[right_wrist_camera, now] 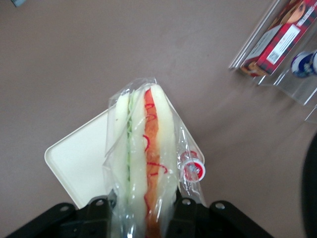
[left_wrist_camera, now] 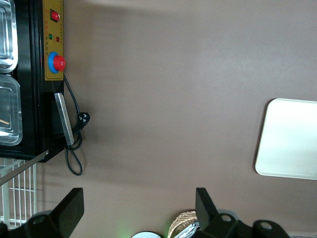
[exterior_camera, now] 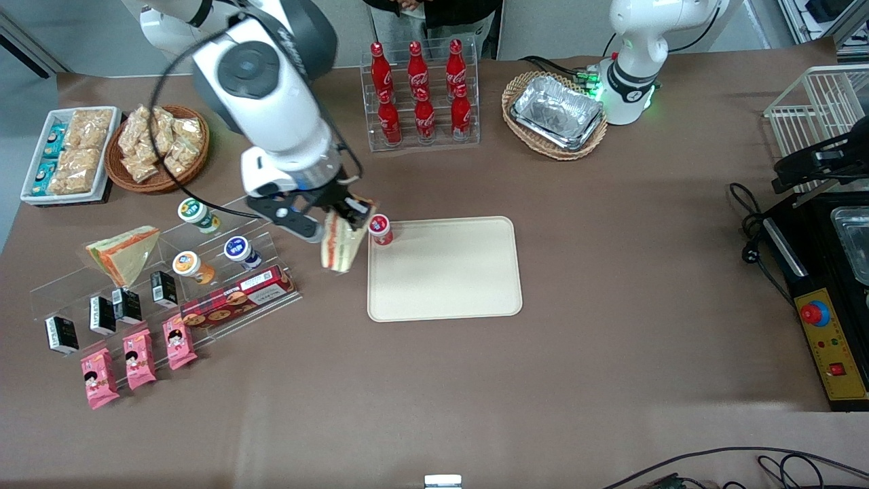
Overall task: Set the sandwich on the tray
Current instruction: 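Carry the sandwich over the cream tray with the right gripper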
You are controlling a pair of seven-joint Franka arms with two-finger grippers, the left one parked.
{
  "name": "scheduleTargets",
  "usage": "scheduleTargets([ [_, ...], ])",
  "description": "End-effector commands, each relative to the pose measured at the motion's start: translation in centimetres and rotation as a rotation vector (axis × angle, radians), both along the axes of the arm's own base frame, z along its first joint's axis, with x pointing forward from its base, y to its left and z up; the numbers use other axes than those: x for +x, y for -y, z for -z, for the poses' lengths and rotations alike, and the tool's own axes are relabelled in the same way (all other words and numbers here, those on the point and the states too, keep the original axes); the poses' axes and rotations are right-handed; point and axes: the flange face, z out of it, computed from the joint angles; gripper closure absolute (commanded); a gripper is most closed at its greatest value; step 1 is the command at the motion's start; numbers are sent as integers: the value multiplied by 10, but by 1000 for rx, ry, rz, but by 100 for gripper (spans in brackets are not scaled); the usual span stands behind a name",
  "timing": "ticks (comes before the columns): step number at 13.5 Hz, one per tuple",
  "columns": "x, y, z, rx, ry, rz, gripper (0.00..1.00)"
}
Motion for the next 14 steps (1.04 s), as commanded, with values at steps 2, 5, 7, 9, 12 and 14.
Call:
scheduleTargets([
  [2,-3,-59,45,-5,52,266,63],
  [5,-2,-101,81,-17,83,427,63],
  [7,-1,-121,112,-27,90,523,63],
  [9,3,-138,149,-18,116,627,63],
  [12,9,-151,198,2,190,752,63],
  [14,16,-151,225,32,188,804,63],
])
